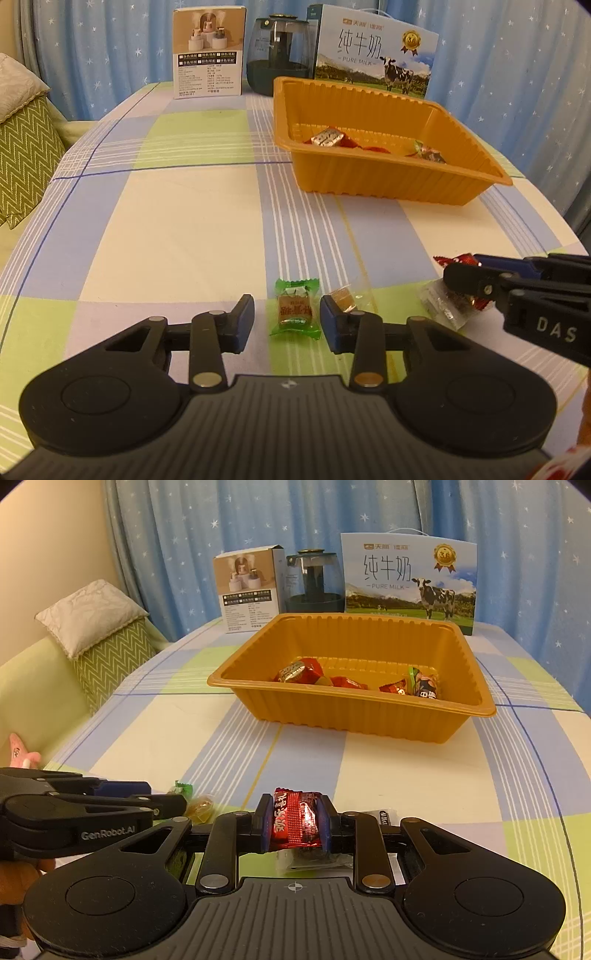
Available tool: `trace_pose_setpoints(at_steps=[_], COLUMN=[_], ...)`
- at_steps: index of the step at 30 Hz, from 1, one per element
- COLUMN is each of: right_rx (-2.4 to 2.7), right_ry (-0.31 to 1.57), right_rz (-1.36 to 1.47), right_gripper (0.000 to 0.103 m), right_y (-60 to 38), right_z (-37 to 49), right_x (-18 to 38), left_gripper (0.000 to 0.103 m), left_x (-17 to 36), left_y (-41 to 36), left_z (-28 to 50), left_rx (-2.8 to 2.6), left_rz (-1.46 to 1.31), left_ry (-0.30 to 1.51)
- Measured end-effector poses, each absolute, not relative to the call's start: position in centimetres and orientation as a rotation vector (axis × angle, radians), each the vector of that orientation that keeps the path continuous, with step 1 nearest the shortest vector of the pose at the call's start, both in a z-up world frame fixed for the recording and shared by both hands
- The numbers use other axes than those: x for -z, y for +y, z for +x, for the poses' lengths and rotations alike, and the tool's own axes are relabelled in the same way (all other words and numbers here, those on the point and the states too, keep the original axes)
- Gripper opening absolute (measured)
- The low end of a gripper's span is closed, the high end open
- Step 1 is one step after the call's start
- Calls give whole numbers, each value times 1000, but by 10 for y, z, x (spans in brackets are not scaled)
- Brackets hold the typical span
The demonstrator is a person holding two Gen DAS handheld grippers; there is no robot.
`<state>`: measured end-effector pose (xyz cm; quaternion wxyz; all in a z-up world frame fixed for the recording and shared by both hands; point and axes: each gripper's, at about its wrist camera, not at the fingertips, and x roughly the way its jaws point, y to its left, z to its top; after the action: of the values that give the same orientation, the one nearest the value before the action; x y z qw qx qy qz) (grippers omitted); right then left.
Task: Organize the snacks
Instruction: 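Grasp the green-wrapped candy with the left tool, then carry the green candy and red candy over the orange tray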
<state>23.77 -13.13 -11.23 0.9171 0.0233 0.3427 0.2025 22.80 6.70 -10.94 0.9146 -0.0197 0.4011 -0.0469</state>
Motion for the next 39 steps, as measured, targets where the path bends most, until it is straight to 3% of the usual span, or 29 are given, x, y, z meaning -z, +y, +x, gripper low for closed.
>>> trace_pose_setpoints(at_steps=[12,28,39], right_rx=[-417,-414,-385], right_ry=[704,694,650], right_rz=[52,55,68], right_gripper=[25,25,25], right_y=[-131,-134,-145], right_z=[238,238,240], right_x=[111,108,90], left_gripper=[18,18,18], left_x=[111,105,69], left_y=[61,65,46], left_z=[226,220,223], left_rx=[103,83,126], left_rz=[-21,-47,-62], left_ry=[836,826,751])
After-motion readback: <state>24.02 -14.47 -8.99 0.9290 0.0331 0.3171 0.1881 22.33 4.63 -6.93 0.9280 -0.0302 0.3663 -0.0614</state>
